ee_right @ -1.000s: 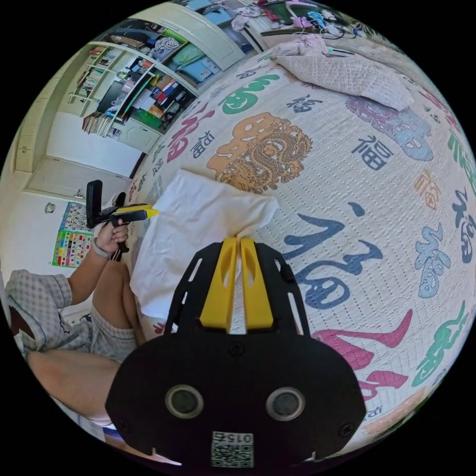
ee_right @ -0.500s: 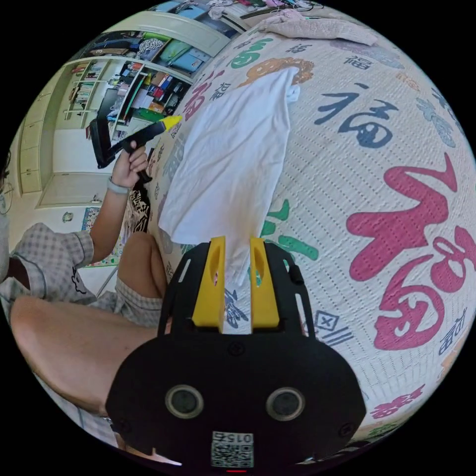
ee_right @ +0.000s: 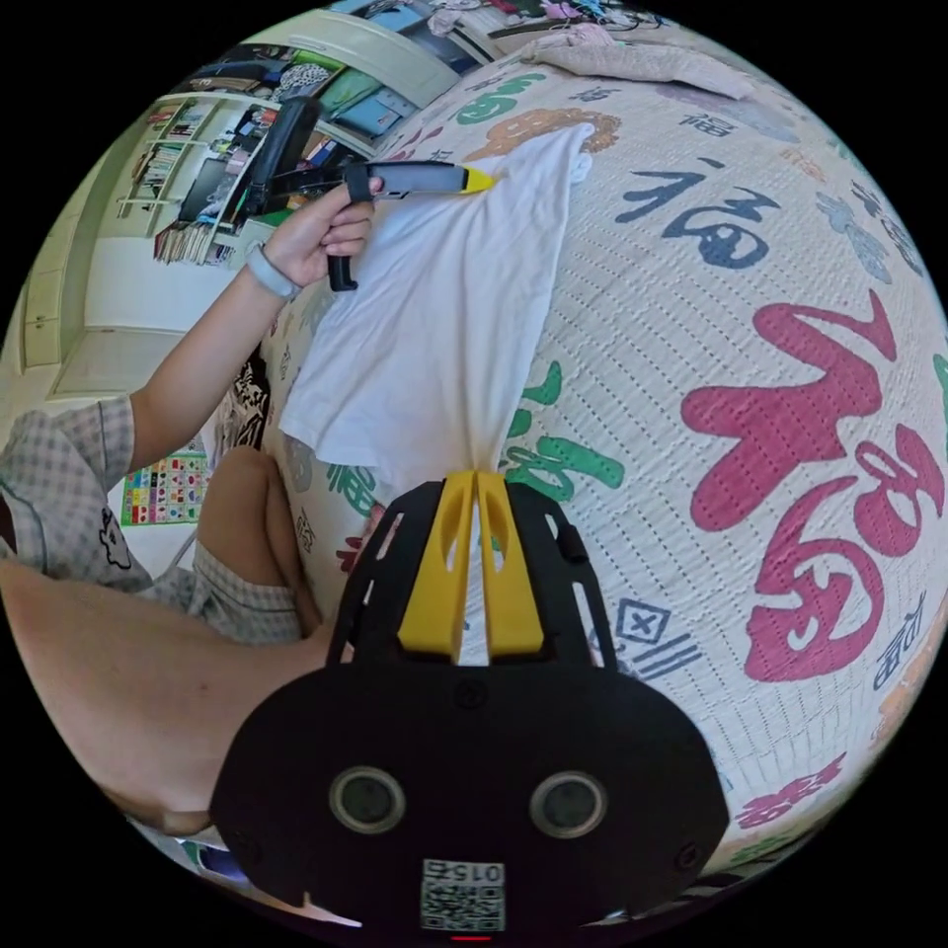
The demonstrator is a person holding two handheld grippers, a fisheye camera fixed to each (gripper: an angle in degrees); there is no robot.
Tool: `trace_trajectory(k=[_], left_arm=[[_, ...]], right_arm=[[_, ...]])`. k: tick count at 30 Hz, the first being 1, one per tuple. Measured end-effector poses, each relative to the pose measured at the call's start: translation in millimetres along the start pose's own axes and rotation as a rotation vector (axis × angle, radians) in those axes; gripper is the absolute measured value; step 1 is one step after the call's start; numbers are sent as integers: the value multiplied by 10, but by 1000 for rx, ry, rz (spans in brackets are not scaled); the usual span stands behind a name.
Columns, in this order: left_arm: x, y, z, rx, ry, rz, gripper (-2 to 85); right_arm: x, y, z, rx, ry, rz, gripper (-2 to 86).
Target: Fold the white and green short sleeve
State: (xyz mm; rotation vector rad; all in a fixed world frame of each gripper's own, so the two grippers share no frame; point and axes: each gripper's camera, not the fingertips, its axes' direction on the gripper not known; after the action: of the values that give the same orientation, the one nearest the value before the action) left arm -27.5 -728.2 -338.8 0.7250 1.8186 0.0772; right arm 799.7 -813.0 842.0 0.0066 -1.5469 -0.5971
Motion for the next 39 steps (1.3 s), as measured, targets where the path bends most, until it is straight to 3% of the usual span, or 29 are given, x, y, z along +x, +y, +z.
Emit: trace_trajectory(k=[3,6,10,16,23,27,30,35,39], left_arm=[[-53,38,-223,21,55,-30,82],[-19,336,-575,72,112,-5,93],[232,903,-713,-54,69,15,109],[358,1242,-580,-226,-76,3,105],[225,1270,-696,-241,-185,47,81],[37,1224,-859,-221,-79,-13,99],[-246,1182,-1165,-147,99,-80,117],[-979,941,-1770,158,89,-184,134],[-1644,641,-1643,179,193,-287,139]], right_arm=[[63,-23,-106,-9,-84,-3,54],[8,-29,-333,51,-44,-60,73],[-245,-107,-166,-106,94,-163,101],[-509,-106,105,-173,412,-265,22],[-388,35,2,-188,324,-240,10],[-357,39,-103,-175,290,-227,48],[-202,21,-442,-37,255,-168,66],[398,-284,-998,265,-38,-96,104],[824,-590,-992,316,-163,-46,117]])
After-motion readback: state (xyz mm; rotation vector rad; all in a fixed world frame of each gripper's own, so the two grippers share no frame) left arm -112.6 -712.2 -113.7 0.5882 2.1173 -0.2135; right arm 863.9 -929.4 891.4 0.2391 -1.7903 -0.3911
